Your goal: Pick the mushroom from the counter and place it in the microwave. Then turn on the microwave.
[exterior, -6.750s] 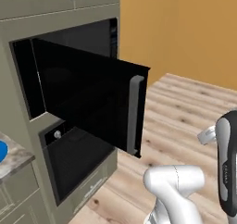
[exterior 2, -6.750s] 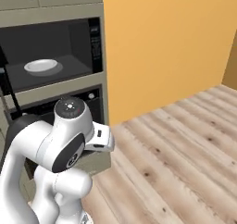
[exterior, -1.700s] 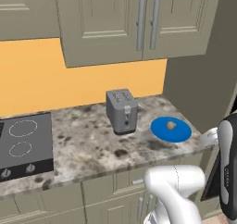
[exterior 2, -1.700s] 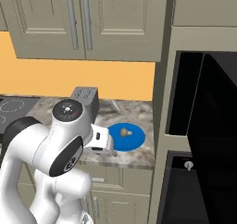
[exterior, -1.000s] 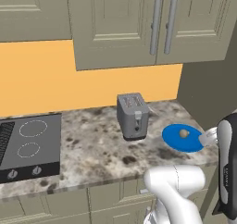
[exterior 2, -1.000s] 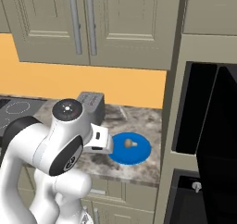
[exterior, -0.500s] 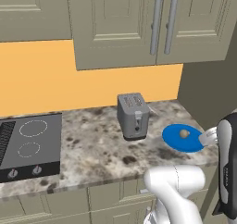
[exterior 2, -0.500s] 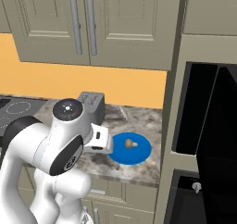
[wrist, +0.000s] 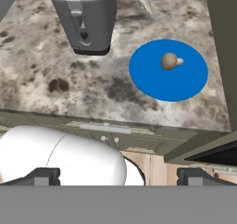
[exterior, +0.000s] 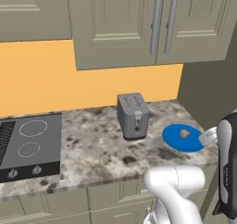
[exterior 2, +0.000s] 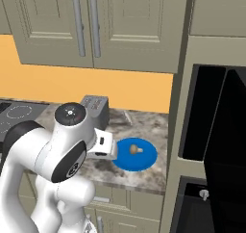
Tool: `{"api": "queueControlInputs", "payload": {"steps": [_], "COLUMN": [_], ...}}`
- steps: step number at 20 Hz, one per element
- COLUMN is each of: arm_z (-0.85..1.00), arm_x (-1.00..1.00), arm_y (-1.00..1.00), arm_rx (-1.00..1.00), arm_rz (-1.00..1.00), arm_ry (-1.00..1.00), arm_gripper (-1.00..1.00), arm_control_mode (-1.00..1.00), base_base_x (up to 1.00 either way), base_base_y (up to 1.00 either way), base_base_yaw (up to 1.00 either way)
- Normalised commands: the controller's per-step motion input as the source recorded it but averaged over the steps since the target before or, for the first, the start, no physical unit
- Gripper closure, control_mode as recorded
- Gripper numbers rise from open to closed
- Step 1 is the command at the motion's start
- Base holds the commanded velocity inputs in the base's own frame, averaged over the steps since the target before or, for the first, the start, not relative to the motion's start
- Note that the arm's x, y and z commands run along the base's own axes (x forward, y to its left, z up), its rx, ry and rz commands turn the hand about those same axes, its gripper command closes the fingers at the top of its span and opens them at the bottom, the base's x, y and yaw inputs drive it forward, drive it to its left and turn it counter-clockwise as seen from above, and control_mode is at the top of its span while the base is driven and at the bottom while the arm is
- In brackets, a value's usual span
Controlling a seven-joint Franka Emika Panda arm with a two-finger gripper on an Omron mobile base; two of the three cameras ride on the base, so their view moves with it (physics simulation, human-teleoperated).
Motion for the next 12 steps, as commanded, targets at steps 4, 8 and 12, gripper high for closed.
{"api": "queueControlInputs", "payload": {"steps": [4, 8, 12], "arm_z": [0.00, 0.02, 0.01], "arm_x": [0.03, 0.20, 0.26], "arm_y": [-0.03, -0.05, 0.00], "arm_rx": [0.00, 0.00, -0.02], "arm_rz": [-0.04, -0.16, -0.18], "arm_ry": [0.00, 0.10, 0.06], "arm_gripper": [-1.00, -1.00, -1.00], "arm_control_mode": [-1.00, -1.00, -1.00], "base_base_x": [0.00, 0.00, 0.00], "base_base_y": [0.00, 0.00, 0.00], "base_base_yaw": [0.00, 0.00, 0.00]}}
